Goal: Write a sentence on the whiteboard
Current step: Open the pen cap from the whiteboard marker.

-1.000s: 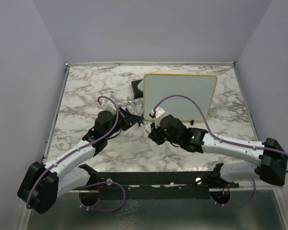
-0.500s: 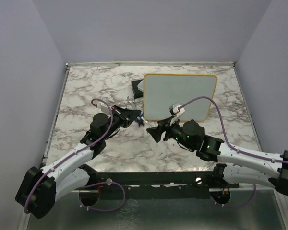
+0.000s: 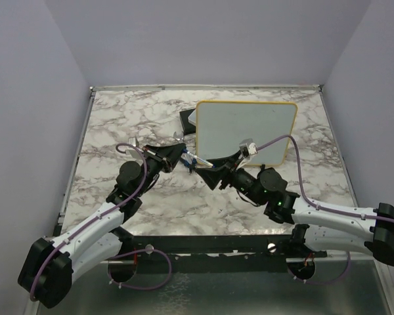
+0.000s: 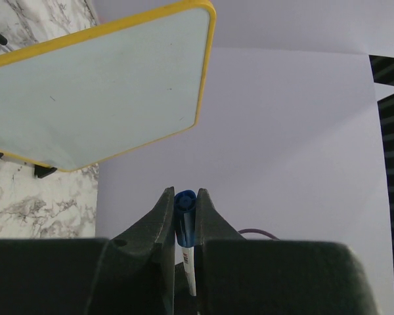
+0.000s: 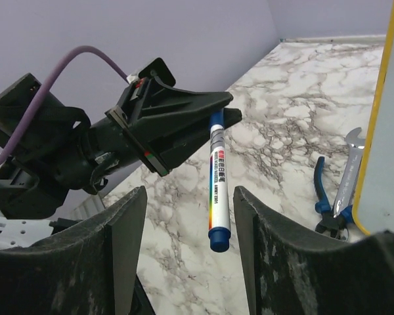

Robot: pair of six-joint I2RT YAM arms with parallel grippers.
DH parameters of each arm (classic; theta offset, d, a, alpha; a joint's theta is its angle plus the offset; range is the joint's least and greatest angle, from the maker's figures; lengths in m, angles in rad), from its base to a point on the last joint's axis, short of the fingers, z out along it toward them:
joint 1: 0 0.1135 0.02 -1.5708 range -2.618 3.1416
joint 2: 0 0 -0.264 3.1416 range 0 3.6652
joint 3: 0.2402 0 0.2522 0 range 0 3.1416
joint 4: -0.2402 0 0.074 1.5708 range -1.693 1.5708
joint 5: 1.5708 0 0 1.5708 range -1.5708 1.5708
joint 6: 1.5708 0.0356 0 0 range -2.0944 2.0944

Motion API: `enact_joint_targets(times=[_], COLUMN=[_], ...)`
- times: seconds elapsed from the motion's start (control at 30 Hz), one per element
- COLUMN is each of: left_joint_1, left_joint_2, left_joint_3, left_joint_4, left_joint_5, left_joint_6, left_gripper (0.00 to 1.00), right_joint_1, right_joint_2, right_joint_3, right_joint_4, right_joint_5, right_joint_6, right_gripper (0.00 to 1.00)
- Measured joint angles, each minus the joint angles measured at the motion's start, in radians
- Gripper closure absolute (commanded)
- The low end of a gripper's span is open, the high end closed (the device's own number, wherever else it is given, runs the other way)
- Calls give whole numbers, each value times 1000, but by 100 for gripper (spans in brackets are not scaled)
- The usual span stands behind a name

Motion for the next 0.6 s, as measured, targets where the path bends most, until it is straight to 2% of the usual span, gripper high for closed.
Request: enact_joint_targets(times=[0.27,0.6], left_joint_1=[0,0], left_joint_2=[0,4], left_joint_3=[0,0], left_joint_4=[6,10], left_joint_5=[-14,-15], left_joint_6=[-8,-10], left_gripper=[100,100], right_joint_1=[0,0], right_joint_2=[66,113], right_joint_3=[26,69], right_joint_4=[-2,-1], right_joint_5=[0,6], right_joint_6=[21,20], right_gripper=[43,57])
